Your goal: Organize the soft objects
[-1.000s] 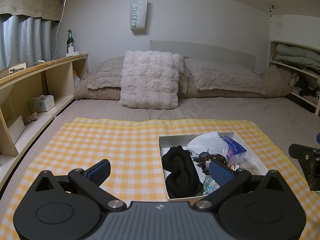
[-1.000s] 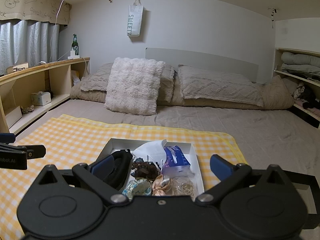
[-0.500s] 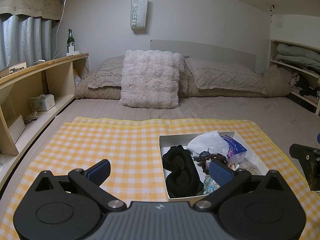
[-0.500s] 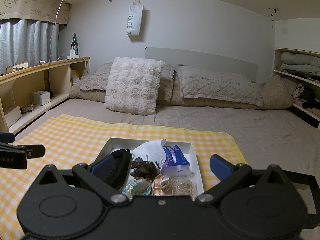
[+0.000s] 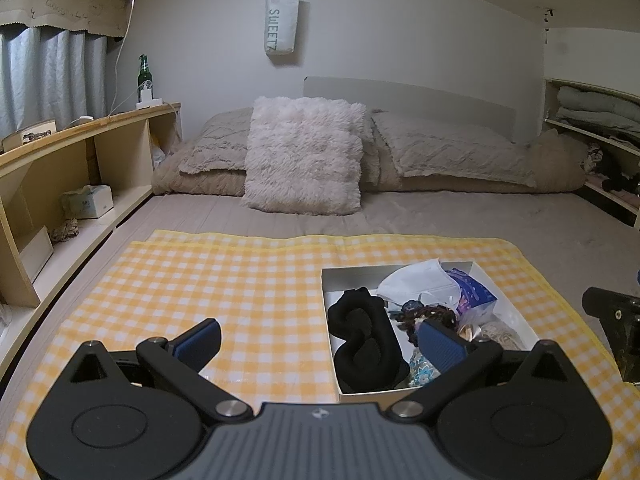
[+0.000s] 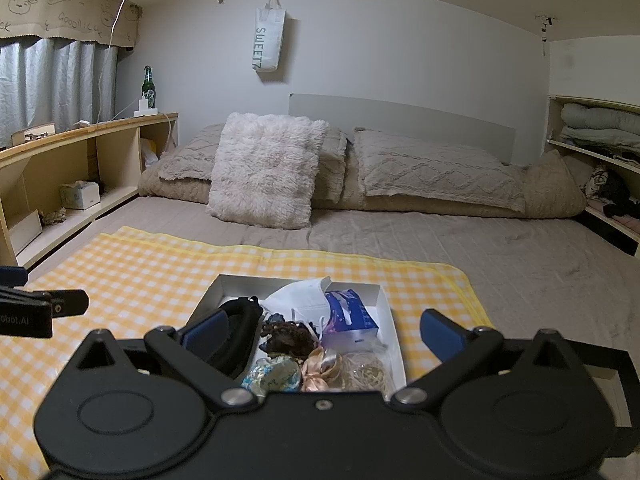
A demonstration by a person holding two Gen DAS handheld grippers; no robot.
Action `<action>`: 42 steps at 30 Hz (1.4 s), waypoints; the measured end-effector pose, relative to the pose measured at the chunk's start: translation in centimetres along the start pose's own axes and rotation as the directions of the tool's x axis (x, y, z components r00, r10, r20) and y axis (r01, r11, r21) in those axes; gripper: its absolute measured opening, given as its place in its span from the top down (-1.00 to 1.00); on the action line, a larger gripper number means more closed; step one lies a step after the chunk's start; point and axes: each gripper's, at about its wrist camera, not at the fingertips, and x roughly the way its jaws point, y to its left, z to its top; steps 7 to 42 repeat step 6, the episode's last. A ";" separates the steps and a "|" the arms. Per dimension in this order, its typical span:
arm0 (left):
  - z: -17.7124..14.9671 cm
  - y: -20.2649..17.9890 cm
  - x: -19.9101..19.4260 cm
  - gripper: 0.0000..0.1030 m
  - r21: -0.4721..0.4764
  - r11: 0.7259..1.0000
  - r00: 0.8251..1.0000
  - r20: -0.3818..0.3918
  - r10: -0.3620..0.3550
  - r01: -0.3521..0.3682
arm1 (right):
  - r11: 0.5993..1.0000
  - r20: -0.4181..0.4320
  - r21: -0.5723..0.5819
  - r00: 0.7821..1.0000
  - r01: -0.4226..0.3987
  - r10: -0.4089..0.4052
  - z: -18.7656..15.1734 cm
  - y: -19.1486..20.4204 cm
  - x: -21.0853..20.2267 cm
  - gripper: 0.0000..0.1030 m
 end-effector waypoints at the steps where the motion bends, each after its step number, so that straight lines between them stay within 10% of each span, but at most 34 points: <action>1: 0.1 0.0 0.0 -1.00 0.000 1.000 1.000 -0.001 0.000 0.000 | 1.000 0.000 0.000 1.000 0.000 0.000 0.0 0.1 0.0 -1.00; 42: 0.1 -0.1 0.0 -1.00 0.000 1.000 1.000 -0.003 0.001 -0.001 | 1.000 0.000 0.001 1.000 0.000 0.000 0.0 0.0 0.0 -1.00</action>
